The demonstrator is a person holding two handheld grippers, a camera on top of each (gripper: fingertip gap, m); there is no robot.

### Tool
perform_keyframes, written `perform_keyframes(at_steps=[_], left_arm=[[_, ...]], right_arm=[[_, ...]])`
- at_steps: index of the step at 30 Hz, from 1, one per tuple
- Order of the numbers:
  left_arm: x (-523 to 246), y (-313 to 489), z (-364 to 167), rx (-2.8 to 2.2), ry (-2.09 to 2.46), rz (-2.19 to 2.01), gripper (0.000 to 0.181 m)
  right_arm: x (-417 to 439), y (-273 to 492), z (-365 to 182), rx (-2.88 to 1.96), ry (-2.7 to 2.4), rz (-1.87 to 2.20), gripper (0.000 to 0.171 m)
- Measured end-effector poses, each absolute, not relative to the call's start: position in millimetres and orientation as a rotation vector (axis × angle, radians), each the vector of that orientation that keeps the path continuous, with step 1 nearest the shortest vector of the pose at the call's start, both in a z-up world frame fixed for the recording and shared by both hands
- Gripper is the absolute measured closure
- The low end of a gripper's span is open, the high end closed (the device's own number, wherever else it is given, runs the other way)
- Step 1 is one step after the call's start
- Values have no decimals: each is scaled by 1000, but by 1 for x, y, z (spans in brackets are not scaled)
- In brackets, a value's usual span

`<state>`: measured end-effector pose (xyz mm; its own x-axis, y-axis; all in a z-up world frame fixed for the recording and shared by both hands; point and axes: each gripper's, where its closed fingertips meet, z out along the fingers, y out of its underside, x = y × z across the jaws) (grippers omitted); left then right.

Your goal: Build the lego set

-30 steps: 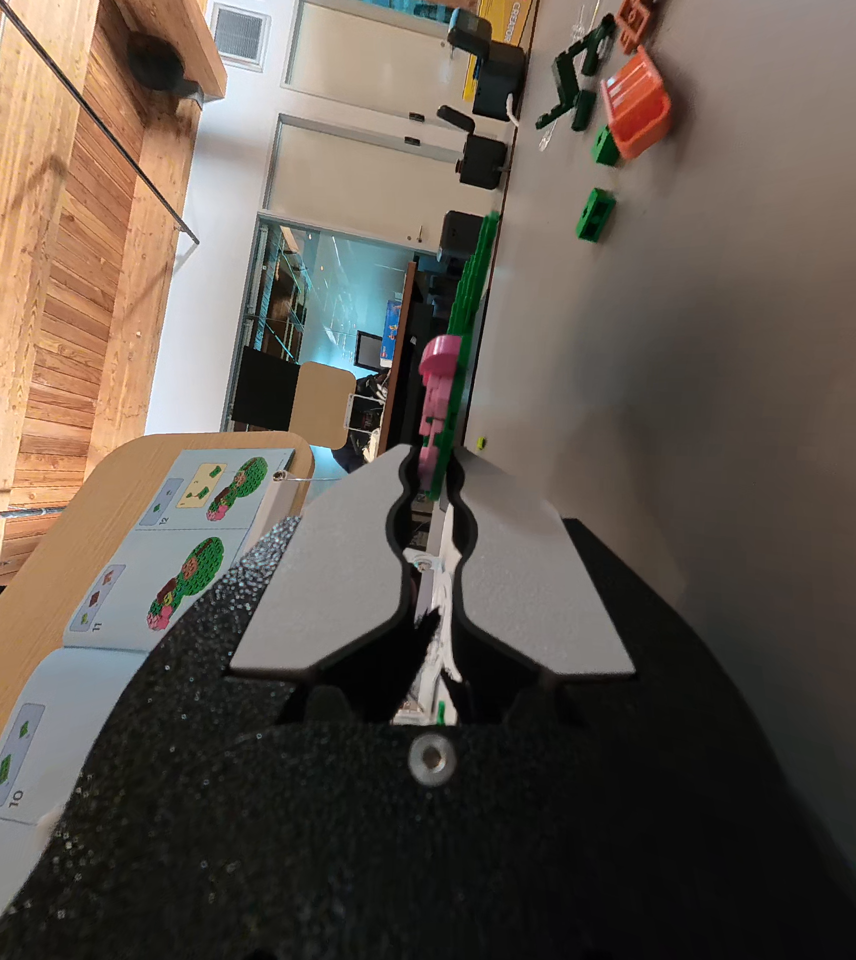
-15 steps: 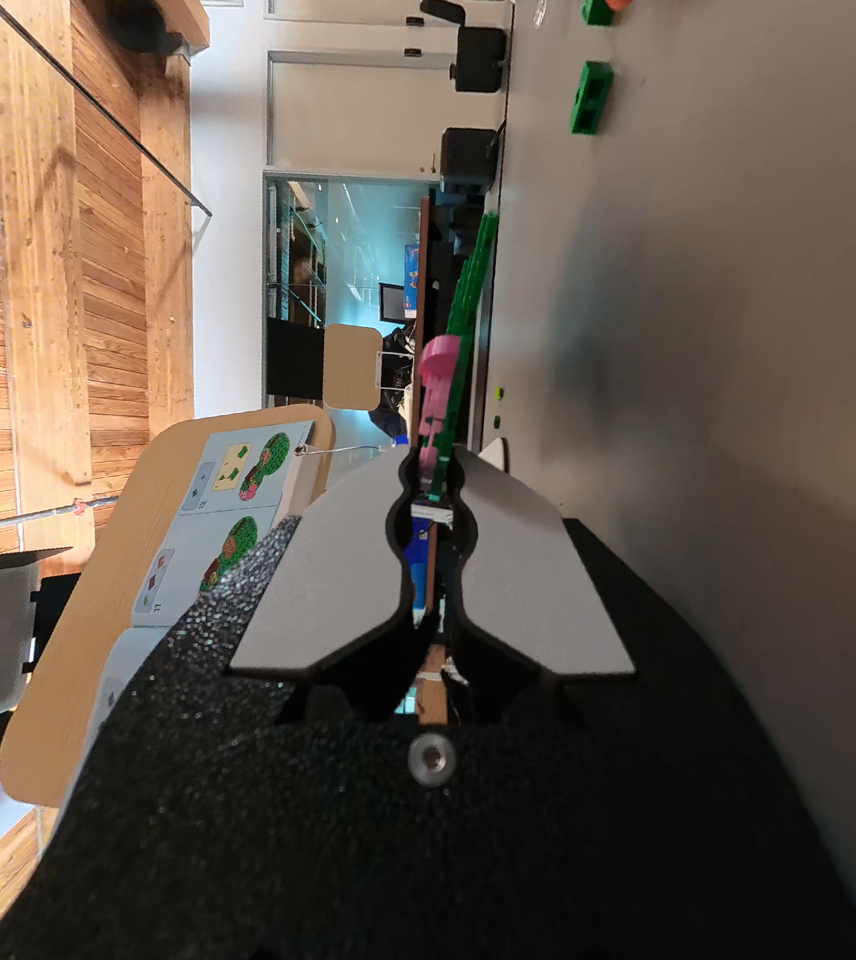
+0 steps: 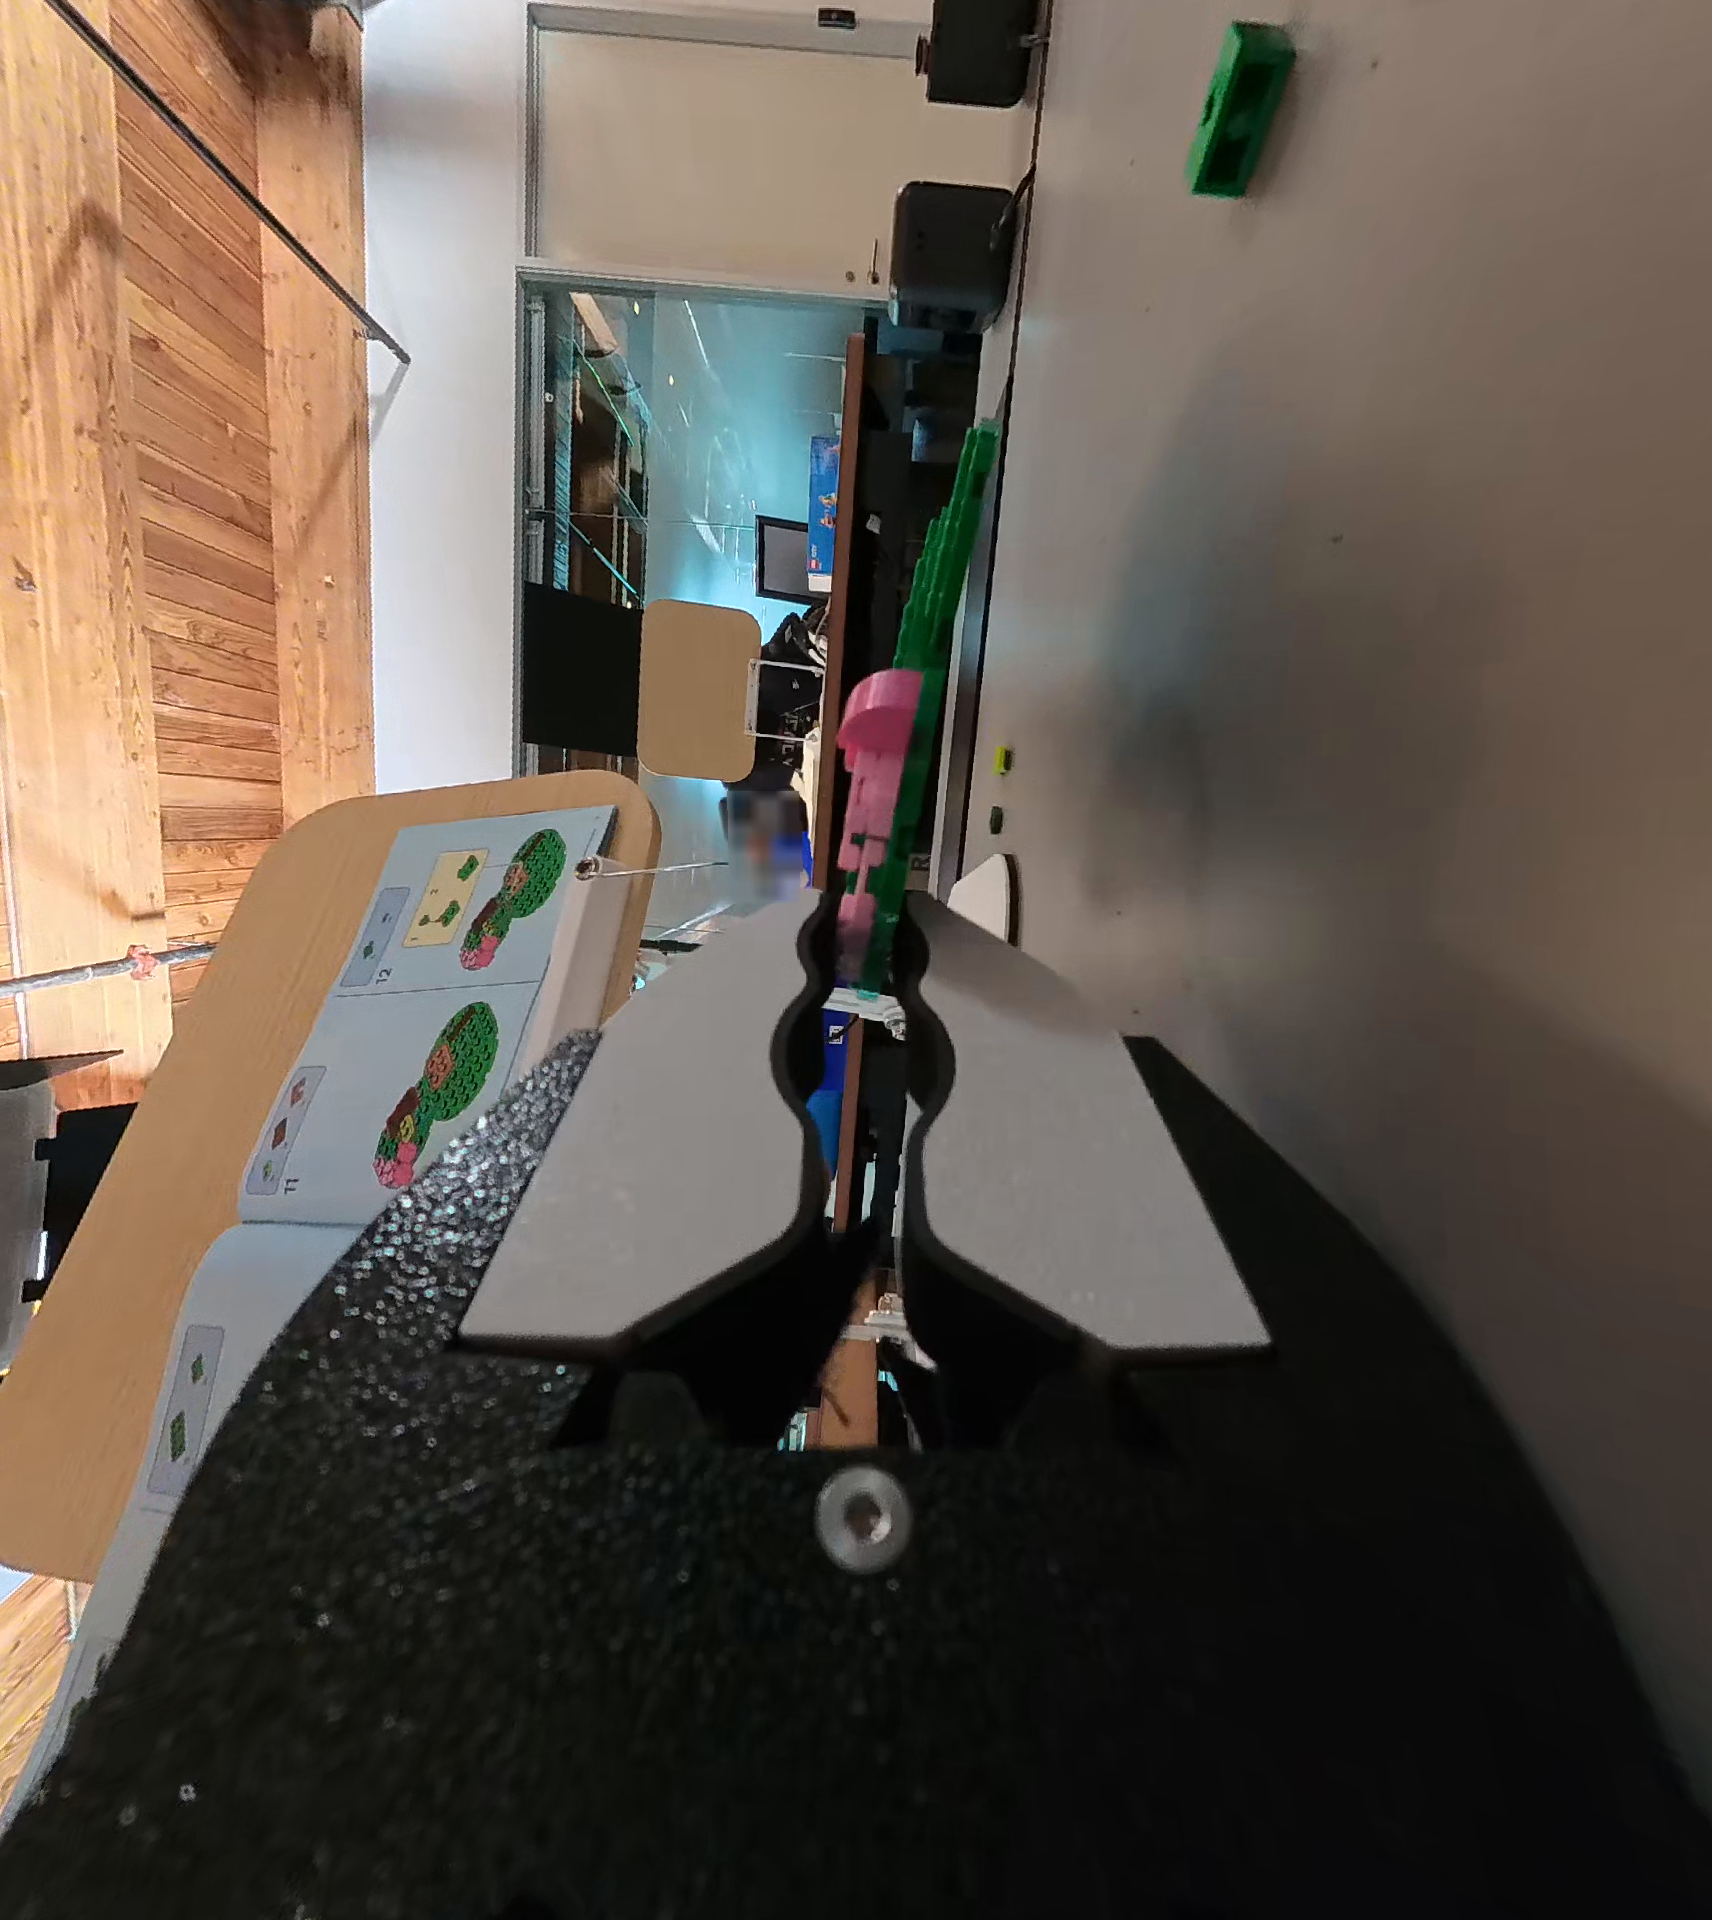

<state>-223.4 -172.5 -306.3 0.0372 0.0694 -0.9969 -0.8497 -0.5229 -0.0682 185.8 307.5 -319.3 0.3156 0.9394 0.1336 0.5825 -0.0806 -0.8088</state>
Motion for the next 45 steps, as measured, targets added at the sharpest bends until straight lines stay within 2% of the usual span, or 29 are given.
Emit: perform_keyframes(at_steps=[19,37,45], left_arm=[[-223,-171,-305,-1562,831,1619,172],[-222,-172,-305,-1562,833,1604,172],[-222,-172,-306,-1564,835,1599,172]], right_arm=[[185,305,-326,-1811,-1390,446,164],[183,294,-350,-1860,-1538,507,153],[172,279,-347,-1834,-1599,620,153]])
